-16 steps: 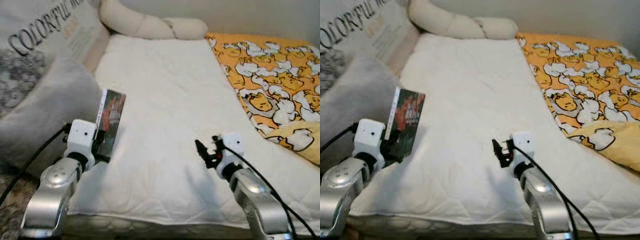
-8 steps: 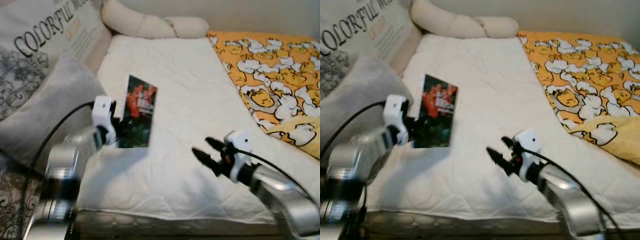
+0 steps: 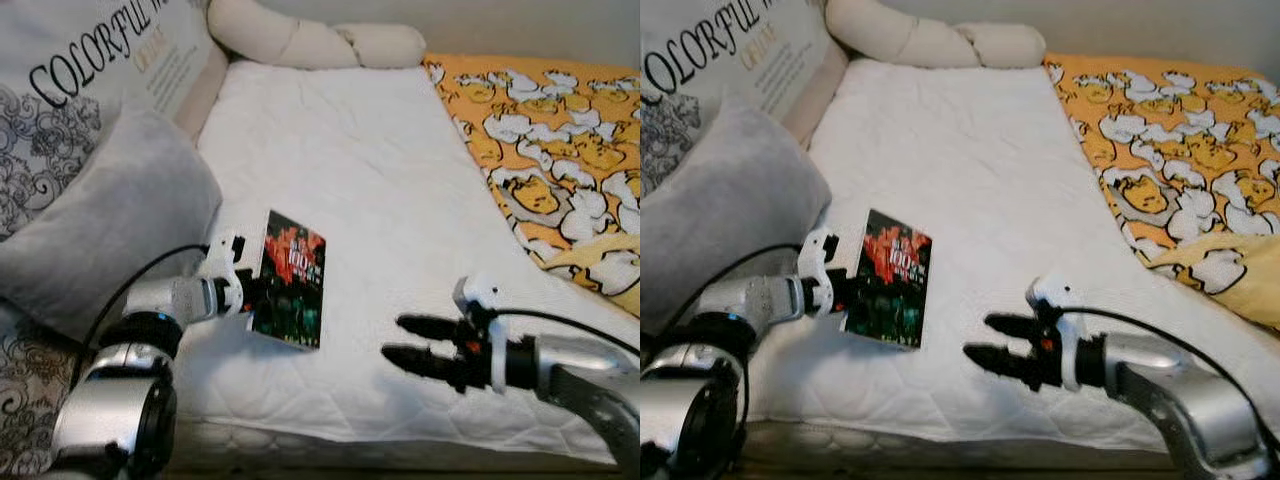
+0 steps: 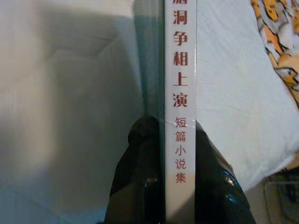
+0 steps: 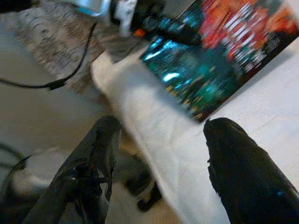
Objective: Clean up the room
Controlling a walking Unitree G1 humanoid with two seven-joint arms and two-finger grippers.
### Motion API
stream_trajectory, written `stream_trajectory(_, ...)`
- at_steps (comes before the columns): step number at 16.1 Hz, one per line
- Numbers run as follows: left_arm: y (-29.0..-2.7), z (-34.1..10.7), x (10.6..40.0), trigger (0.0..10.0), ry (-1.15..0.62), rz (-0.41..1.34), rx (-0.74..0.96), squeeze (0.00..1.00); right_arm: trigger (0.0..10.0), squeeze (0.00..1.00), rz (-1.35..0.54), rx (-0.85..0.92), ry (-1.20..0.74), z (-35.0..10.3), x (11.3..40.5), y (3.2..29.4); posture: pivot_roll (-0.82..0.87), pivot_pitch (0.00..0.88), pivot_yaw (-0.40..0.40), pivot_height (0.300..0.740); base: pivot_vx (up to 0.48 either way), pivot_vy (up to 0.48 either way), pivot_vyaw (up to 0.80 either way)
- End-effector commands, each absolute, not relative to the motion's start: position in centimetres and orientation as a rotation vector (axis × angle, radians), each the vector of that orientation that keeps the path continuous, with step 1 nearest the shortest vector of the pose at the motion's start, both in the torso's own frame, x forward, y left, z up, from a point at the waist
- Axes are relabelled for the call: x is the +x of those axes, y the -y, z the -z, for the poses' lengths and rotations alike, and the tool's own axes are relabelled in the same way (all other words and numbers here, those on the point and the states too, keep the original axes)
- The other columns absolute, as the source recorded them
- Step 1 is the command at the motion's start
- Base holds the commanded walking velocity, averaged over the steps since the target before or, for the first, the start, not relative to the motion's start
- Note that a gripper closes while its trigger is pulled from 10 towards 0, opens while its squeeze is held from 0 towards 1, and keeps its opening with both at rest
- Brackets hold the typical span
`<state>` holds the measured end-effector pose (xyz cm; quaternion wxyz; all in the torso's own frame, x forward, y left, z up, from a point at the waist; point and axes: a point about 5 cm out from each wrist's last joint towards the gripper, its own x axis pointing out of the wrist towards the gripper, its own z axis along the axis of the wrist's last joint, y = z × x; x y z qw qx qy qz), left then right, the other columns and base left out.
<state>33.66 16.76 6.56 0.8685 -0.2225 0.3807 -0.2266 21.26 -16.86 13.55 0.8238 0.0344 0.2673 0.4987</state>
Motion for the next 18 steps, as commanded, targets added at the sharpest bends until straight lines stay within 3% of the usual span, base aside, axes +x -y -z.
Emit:
stream_trajectory(1, -16.6, -6.9, 34.3, 10.0, -0.763, 0.445, -0.42, 0.0, 10.0, 0.0, -1.091, 0.067, -0.604, -13.8, 20.6, 17.0, -0.24, 0.042, -0.018, 0.74, 0.0, 0.0, 0.0)
stream_trajectory(6, -17.0, -6.5, 34.3, 10.0, -0.774, 0.409, -0.361, 0.0, 10.0, 0.0, -1.092, 0.052, -0.637, -13.4, 20.2, 17.2, -0.25, 0.052, -0.016, 0.74, 0.0, 0.0, 0.0)
stream_trajectory(7, -17.5, -6.3, 34.3, 10.0, -0.78, 0.376, -0.309, 1.0, 10.0, 0.0, -1.075, 0.06, -0.647, -12.1, 20.4, 17.4, -0.27, 0.069, -0.004, 0.74, 0.0, 0.0, 0.0)
stream_trajectory(10, -18.8, -6.0, 34.4, 10.0, -0.775, 0.351, -0.12, 1.0, 10.0, 0.0, -1.043, 0.088, -0.679, -9.7, 20.8, 17.5, -0.27, 0.076, 0.002, 0.74, 0.0, 0.0, 0.0)
stream_trajectory(18, -19.7, -6.7, 35.0, 10.0, -0.747, 0.354, 0.069, 1.0, 10.0, 0.0, -1.048, 0.092, -0.662, -10.3, 21.2, 17.7, -0.26, 0.049, -0.001, 0.74, 0.0, 0.0, 0.0)
